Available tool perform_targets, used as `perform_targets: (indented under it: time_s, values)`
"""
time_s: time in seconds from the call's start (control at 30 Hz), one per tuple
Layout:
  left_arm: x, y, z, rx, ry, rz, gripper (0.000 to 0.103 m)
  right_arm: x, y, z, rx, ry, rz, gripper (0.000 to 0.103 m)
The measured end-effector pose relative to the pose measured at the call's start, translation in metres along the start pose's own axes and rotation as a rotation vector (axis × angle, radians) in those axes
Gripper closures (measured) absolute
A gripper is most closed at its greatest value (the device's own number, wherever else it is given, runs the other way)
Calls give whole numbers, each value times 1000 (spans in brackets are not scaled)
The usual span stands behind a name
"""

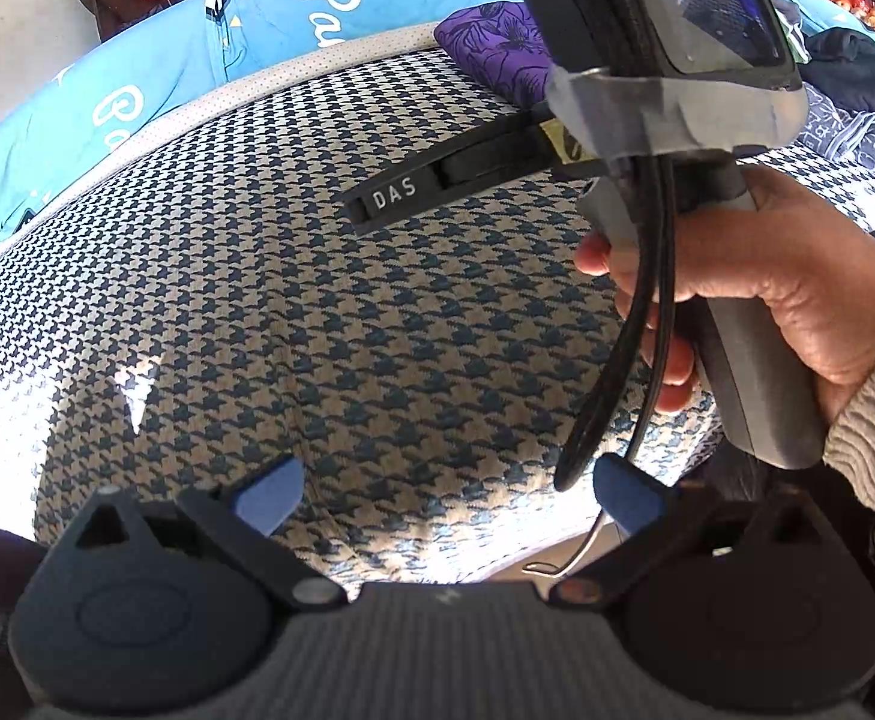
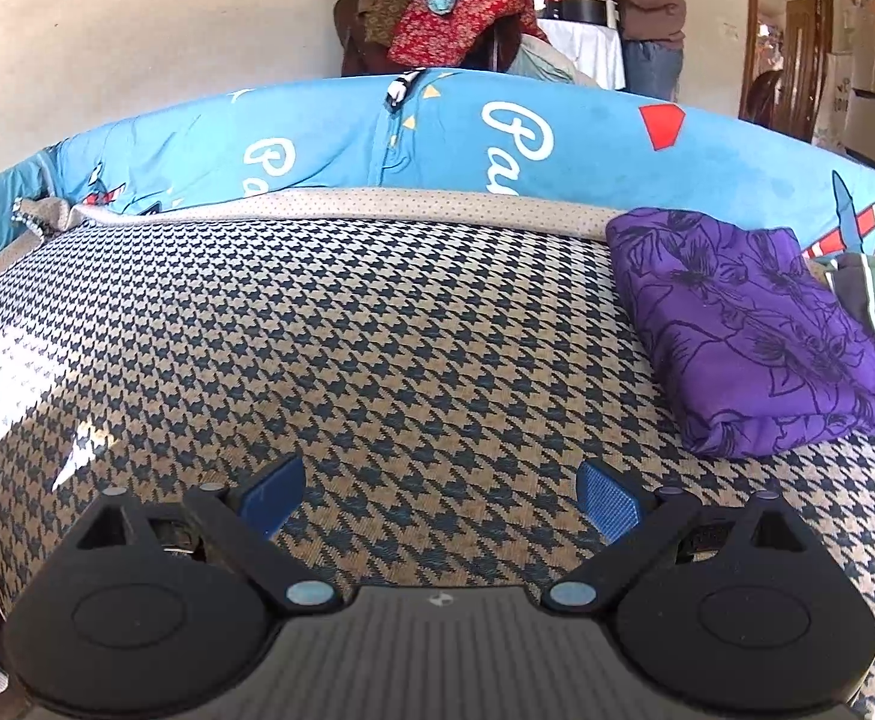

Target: Fold clothes

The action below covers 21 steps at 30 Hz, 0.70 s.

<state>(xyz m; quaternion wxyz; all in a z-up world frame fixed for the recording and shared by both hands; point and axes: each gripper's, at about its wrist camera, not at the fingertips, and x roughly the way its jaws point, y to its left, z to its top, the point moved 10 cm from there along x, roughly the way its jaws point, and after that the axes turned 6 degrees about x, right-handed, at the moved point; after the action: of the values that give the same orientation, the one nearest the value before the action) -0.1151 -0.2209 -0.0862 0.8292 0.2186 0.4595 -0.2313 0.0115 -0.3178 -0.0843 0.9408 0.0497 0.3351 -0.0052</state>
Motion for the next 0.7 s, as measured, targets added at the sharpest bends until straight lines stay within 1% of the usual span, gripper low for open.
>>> perform_targets:
  time_s: [0.13, 0.23, 0.33, 0.4, 0.57, 0.7]
  values:
    - [-1, 0, 0, 1, 2, 1, 0, 3, -13, 0, 61, 15, -26, 6]
    - [-3, -2, 1, 6, 1, 5, 0, 2, -12, 0, 66, 16, -15, 6]
    - [-6, -4, 2, 14, -4, 13, 0, -1, -2, 0, 40, 10, 38, 6]
    - [-8, -6, 2, 20, -6, 17, 0, -3, 8, -1, 2, 6, 69, 6]
    - [-9, -8, 3, 30, -9, 27, 0, -11, 29, -3, -90, -21, 123, 6]
    - [-11, -10, 4, 39, -10, 32, 0, -16, 35, -5, -111, -28, 153, 6]
